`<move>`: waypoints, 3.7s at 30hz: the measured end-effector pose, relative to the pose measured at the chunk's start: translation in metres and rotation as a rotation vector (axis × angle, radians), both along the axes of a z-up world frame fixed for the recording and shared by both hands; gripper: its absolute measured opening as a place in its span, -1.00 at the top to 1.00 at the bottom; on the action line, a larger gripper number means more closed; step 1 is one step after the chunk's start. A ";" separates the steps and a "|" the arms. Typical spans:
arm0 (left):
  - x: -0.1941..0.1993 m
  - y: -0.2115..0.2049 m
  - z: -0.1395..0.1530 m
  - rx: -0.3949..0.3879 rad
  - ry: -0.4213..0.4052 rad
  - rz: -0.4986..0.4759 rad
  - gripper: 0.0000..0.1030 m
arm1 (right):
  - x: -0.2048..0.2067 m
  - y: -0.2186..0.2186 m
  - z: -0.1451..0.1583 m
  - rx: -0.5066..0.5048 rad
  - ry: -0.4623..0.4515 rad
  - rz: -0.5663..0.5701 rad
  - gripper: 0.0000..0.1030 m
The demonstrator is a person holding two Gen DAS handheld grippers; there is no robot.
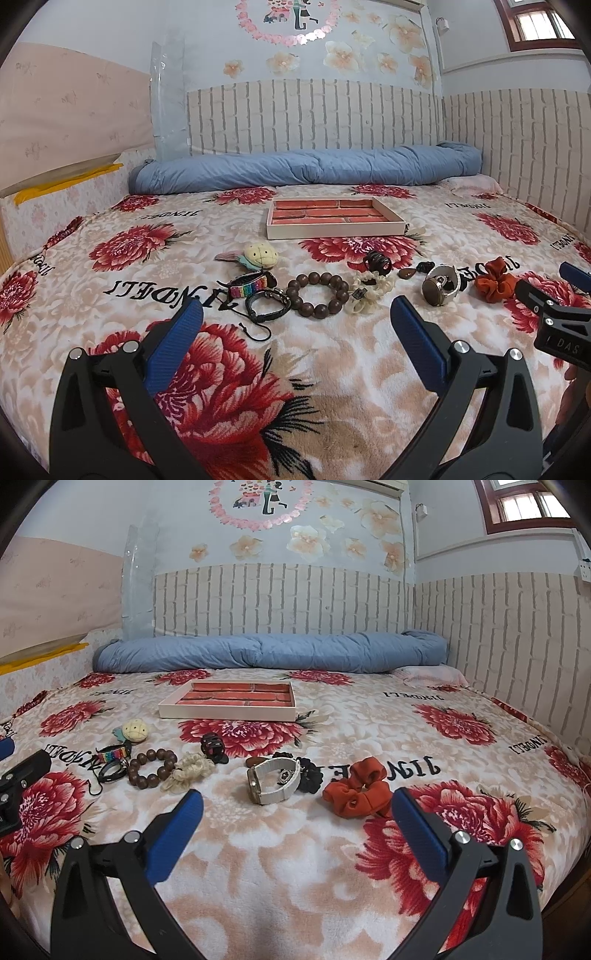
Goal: Organize jewelry
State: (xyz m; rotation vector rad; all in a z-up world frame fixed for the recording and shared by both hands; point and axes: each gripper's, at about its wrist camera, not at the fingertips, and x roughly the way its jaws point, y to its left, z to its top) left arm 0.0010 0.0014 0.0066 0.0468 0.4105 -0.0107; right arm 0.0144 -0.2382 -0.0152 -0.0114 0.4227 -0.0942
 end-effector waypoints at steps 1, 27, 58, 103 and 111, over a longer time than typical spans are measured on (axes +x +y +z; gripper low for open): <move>0.000 0.000 -0.003 0.001 0.004 0.000 -0.90 | 0.001 0.000 -0.001 0.003 0.003 0.002 -0.93; 0.049 0.014 -0.015 -0.019 0.095 -0.023 -0.90 | 0.052 -0.004 -0.016 0.045 0.094 0.000 -0.93; 0.155 0.019 -0.030 -0.024 0.244 -0.019 -0.64 | 0.156 0.005 -0.034 0.040 0.246 0.065 -0.09; 0.197 0.031 -0.090 -0.067 0.489 -0.013 0.77 | 0.180 -0.020 -0.070 0.115 0.365 0.027 0.76; 0.180 0.031 -0.067 -0.065 0.409 -0.027 0.78 | 0.166 -0.019 -0.049 0.120 0.273 0.048 0.81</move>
